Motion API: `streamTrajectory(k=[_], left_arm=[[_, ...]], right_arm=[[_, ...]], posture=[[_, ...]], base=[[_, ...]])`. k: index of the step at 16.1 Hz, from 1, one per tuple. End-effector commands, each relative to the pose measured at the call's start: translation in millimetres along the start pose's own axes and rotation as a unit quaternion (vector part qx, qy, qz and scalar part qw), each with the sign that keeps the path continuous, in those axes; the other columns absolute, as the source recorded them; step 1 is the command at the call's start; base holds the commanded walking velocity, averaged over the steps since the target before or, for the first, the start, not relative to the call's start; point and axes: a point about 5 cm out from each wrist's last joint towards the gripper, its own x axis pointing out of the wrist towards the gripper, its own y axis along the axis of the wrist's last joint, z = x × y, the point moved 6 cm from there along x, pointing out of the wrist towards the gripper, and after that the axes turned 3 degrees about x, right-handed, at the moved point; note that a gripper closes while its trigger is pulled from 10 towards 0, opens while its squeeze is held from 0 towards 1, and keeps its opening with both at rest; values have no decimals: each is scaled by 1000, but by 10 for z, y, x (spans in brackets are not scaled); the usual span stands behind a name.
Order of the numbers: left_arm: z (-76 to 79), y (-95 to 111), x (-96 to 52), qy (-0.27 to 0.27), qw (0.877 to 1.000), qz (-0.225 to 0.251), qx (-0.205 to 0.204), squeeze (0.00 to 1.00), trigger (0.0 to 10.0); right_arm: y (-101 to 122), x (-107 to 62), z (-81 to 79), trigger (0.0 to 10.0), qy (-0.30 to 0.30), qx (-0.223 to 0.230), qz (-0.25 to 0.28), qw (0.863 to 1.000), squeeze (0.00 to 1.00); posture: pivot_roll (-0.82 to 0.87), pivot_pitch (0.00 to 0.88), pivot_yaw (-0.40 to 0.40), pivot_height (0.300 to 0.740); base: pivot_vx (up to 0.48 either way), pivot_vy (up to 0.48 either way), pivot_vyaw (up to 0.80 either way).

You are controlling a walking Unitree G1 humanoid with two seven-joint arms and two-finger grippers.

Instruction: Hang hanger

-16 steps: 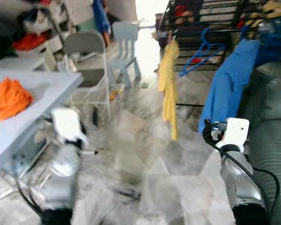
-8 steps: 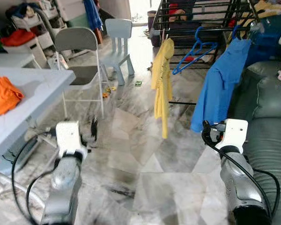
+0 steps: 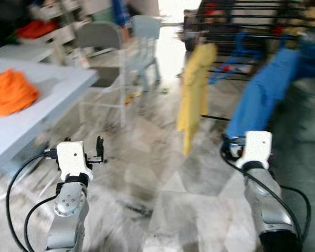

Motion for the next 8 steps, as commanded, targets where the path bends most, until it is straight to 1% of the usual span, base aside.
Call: streamTrajectory(k=[1, 2, 3, 6, 8], left_arm=[[35, 49, 27, -4, 1000, 4, 4, 0, 10000], [50, 51, 32, -7, 1000, 4, 3, 0, 10000], [100, 53, 44, -16, 1000, 1, -5, 0, 10000], [181, 94, 57, -27, 999, 4, -19, 0, 10000], [196, 117, 50, -29, 999, 7, -24, 0, 10000]], right_arm=[[107, 19, -95, 10000, 16, -1, 16, 1000, 0], [116, 15, -104, 10000, 18, -2, 18, 1000, 0], [121, -10, -126, 10000, 22, -4, 20, 1000, 0], [84, -51, -166, 10000, 37, -5, 17, 999, 0], [87, -53, -198, 10000, 45, -5, 17, 999, 0]], posture=[[-83, 0, 90, 740], [-87, 0, 97, 740], [-91, 0, 101, 740], [-88, 0, 99, 740], [-86, 0, 95, 740]], base=[[0, 0, 800], [0, 0, 800], [0, 0, 800], [0, 0, 800], [0, 0, 800]])
